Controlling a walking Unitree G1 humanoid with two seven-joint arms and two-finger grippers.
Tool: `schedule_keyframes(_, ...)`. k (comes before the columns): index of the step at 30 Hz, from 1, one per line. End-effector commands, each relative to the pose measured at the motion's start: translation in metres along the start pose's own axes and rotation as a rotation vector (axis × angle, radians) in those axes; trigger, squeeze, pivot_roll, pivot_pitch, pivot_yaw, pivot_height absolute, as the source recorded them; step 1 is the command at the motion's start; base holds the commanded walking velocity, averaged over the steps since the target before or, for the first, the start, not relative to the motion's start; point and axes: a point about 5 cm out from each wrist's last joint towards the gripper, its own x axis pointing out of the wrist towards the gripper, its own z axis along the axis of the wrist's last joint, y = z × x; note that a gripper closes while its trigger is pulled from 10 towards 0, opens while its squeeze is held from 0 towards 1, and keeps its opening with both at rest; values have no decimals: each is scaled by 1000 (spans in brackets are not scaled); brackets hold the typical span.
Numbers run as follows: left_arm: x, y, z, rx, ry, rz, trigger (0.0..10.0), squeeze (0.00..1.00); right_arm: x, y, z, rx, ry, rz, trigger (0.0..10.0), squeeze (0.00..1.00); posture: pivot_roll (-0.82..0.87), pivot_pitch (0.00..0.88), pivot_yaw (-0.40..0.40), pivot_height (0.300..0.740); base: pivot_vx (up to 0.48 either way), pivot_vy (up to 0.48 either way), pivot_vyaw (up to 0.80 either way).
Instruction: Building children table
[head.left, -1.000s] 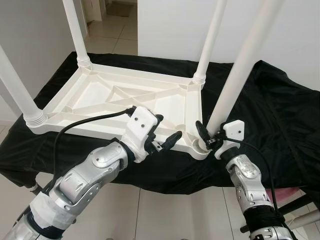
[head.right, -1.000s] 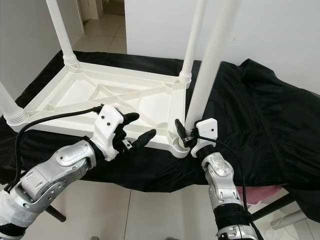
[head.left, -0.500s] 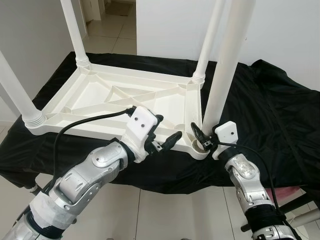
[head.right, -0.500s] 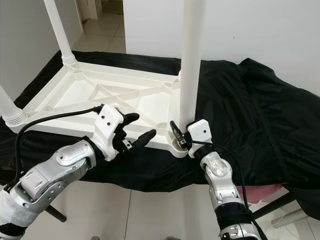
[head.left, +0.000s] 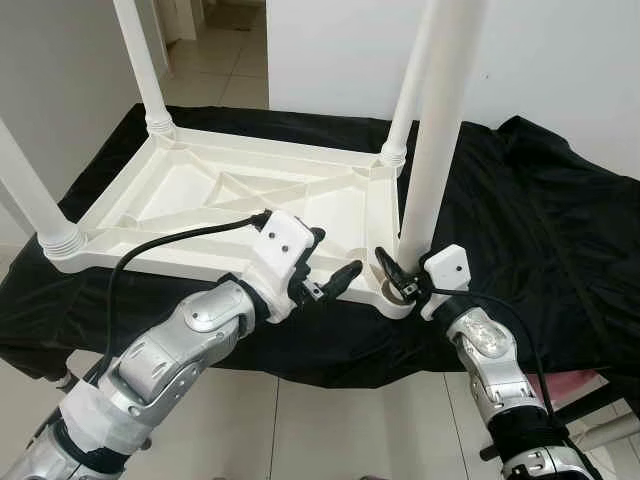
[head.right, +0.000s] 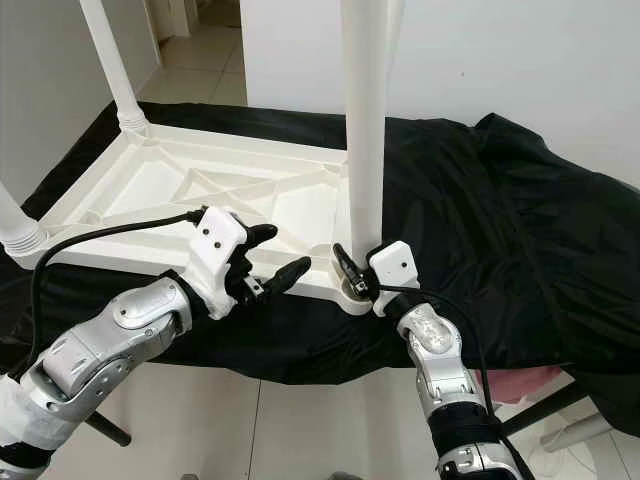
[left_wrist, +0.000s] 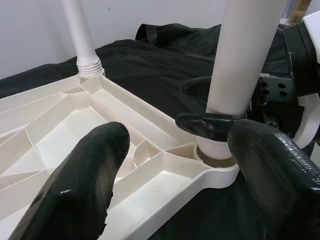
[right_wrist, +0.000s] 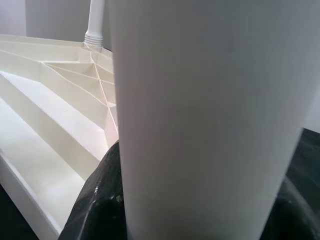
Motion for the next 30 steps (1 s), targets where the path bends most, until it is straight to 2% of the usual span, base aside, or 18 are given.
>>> schedule_keyframes(1, 0, -11, 1, 16, 8, -241, 10000, 0, -3, 9, -19, 61, 92, 18, 10000, 0, 14, 14, -9, 740, 0, 0, 0)
schedule_keyframes(6, 0, -11, 1, 17, 8, -239, 10000, 0, -2, 10, -18, 73, 83, 11, 10000, 0, 15, 14, -11, 740, 0, 0, 0)
schedule_keyframes(11, -1, -12, 1, 15, 14, -242, 10000, 0, 1, 18, -19, 104, 72, 13, 10000, 0, 19, 17, -12, 740, 0, 0, 0)
schedule_keyframes(16, -1, -12, 1, 18, 17, -245, 10000, 0, -4, 25, -19, 37, 71, 68, 10000, 0, 19, 17, -12, 740, 0, 0, 0)
schedule_keyframes(19, -1, -12, 1, 18, 17, -245, 10000, 0, -4, 25, -19, 37, 71, 68, 10000, 0, 19, 17, -12, 740, 0, 0, 0)
schedule_keyframes(21, -1, -12, 2, 19, 16, -243, 10000, 0, -12, 26, -19, 36, 62, 81, 10000, 0, 16, 20, -17, 740, 0, 0, 0)
schedule_keyframes(23, -1, -12, 2, 19, 16, -243, 10000, 0, -12, 26, -19, 36, 62, 81, 10000, 0, 16, 20, -17, 740, 0, 0, 0)
schedule_keyframes(25, -1, -12, 2, 17, 13, -242, 10000, 0, -23, 22, -21, 90, 61, 32, 10000, 0, 10, 23, -16, 740, 0, 0, 0)
schedule_keyframes(28, -1, -12, 2, 17, 12, -242, 10000, 0, -27, 19, -22, 133, 65, 1, 10000, 0, 10, 23, -16, 740, 0, 0, 0)
schedule_keyframes(30, 0, -13, 2, 16, 11, -245, 10000, 0, -29, 16, -24, 218, 70, -57, 10000, 0, 7, 22, -14, 740, 0, 0, 0)
